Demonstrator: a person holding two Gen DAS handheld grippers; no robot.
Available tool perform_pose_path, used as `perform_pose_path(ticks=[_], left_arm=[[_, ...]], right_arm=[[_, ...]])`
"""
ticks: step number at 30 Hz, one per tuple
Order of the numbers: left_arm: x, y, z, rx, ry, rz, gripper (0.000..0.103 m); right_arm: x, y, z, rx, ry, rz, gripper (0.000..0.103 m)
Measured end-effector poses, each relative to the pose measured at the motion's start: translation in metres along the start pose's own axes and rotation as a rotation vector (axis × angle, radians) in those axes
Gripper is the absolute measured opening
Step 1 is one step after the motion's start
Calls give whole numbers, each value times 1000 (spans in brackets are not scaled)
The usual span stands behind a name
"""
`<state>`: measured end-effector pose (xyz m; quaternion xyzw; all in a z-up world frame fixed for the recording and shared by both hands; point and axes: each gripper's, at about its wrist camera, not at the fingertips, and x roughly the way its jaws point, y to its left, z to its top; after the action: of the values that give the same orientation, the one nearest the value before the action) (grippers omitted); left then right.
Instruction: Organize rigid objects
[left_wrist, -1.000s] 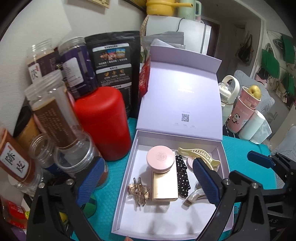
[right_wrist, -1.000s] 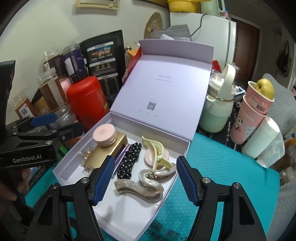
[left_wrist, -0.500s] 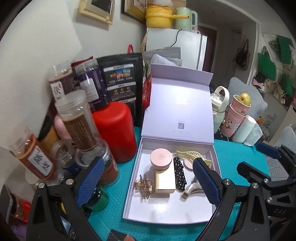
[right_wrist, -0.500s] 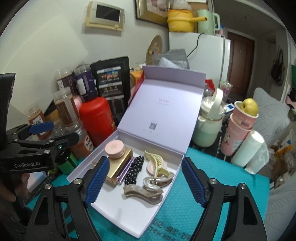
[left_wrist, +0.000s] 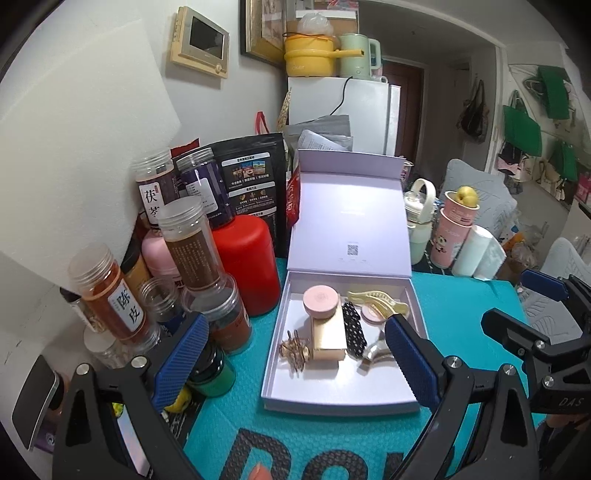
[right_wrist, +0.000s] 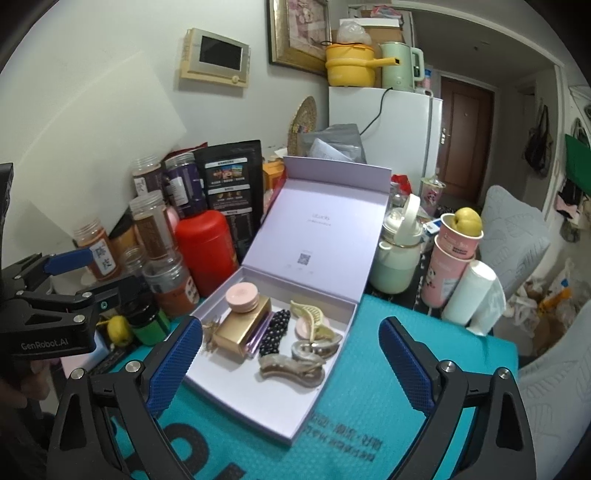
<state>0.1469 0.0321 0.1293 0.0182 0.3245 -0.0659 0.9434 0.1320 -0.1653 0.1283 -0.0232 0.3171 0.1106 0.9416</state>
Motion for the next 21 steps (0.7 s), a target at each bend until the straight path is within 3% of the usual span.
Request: perform_pose_path(ticks=[8,21], left_arm=[[-28,-5,-23,23,-19,0,98],[-48,-9,-61,-8,0,-17,98]], right_arm=[[-30,10,-21,-1,-23,-16,98],[-45,13,-61,45,25,-30,102]])
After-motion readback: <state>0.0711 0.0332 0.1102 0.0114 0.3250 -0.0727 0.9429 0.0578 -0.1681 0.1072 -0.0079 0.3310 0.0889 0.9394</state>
